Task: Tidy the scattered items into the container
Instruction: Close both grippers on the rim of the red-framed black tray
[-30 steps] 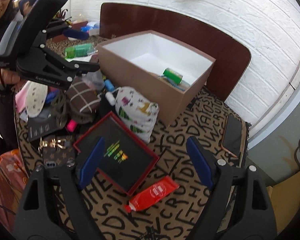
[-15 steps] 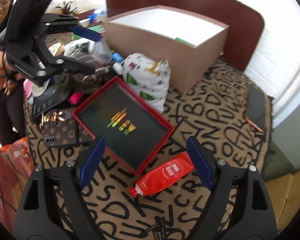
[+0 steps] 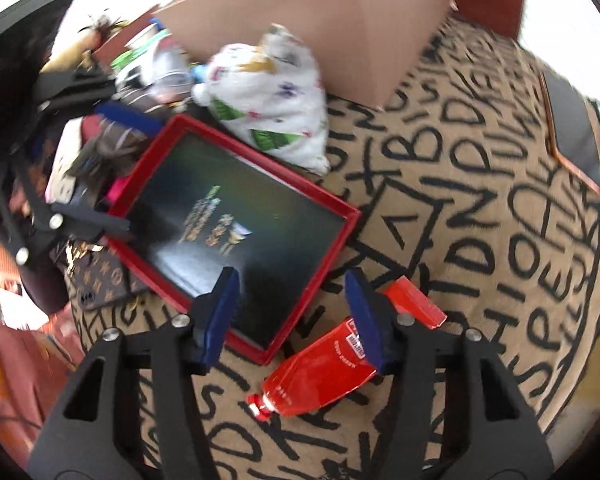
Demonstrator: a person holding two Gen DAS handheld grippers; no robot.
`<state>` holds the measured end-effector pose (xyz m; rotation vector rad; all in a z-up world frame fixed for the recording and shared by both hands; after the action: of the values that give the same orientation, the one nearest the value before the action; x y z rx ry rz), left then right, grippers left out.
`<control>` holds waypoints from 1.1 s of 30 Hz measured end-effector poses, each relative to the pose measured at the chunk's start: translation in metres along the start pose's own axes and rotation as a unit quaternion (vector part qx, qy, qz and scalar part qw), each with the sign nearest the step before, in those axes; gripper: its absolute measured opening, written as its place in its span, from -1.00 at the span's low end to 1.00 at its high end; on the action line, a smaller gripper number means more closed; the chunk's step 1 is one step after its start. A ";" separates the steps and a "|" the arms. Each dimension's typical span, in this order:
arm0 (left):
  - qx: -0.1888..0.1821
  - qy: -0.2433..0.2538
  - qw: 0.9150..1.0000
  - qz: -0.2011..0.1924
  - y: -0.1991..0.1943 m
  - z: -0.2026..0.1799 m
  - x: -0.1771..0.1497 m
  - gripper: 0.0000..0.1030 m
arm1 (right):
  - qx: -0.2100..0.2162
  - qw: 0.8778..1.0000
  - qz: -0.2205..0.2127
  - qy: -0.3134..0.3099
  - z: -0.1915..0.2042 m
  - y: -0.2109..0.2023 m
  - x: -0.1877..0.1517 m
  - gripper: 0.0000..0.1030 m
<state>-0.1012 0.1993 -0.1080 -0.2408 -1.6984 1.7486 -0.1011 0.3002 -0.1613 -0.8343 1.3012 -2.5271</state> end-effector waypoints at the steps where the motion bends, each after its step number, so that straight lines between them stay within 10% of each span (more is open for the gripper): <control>1: 0.001 -0.020 1.000 0.005 0.000 0.001 0.000 0.63 | 0.000 1.000 0.001 0.010 -0.001 0.002 0.000 0.12; 9: -0.036 -0.209 0.977 0.036 0.013 0.004 -0.008 0.58 | -0.004 0.994 -0.009 0.106 -0.011 0.009 0.001 0.12; 12: -0.020 -0.238 0.971 0.026 0.014 0.009 -0.009 0.28 | -0.011 0.993 -0.013 0.121 -0.014 0.010 0.002 0.04; 14: -0.019 -0.254 0.967 0.029 0.018 0.012 -0.011 -0.30 | -0.009 0.991 -0.018 0.132 -0.016 0.009 0.002 -0.16; 21: -0.018 -0.261 0.965 0.024 0.022 0.011 -0.009 -0.35 | -0.009 0.988 -0.018 0.153 -0.029 0.002 -0.005 -0.81; 33: 0.045 -0.215 0.974 -0.046 -0.011 -0.001 -0.009 -0.37 | -0.031 0.991 -0.054 0.121 -0.016 -0.015 -0.014 -0.87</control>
<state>-0.0903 0.1942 -0.1005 0.2761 -1.8821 1.8982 -0.0973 0.3262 -0.1624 -0.6407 1.4485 -2.7568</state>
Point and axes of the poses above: each gripper's, at about its wrist camera, not at the fingertips, and y roughly the way its jaws point, z to its left, x to its top, the point moved 7 cm from there along y, roughly the way its jaws point, and after that the axes turned 13 degrees about x, right-handed, at the moved point
